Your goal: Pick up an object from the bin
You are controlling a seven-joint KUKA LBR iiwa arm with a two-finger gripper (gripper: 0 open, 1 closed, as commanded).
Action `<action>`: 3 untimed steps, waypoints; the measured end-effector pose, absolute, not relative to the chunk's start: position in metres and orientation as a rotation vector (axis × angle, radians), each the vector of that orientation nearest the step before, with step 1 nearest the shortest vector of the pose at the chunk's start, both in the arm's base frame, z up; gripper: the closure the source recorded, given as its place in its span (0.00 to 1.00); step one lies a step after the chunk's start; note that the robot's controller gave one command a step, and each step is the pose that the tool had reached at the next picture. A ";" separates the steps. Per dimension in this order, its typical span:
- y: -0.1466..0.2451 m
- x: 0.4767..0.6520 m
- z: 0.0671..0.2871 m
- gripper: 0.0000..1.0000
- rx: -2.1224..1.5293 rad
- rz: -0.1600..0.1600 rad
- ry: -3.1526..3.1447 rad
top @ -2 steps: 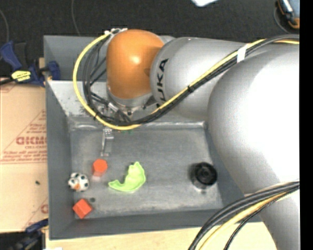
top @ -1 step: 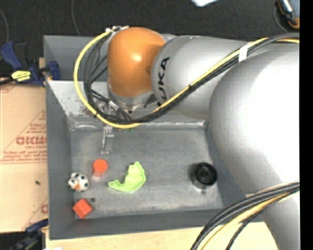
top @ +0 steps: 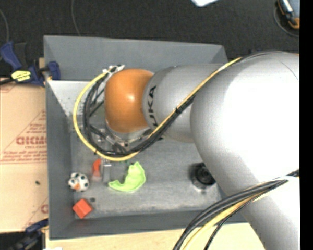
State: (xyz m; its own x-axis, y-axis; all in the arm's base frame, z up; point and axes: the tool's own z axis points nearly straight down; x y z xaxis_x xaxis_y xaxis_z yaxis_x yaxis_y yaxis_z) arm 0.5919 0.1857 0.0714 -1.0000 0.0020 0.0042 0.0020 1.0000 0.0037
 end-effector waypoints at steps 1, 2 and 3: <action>0.178 0.603 0.155 0.00 0.032 -0.006 -3.156; 0.186 0.592 0.073 0.00 0.001 -0.008 -3.132; 0.176 0.581 0.075 0.00 0.100 -0.014 -3.165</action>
Offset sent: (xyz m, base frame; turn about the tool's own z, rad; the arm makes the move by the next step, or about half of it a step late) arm 0.0000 0.0000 0.0000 0.0000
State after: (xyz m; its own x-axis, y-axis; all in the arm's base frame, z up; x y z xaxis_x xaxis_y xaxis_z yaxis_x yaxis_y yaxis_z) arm 0.5812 0.1761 0.0754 -0.9977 -0.0629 -0.0250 -0.0631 0.9980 0.0082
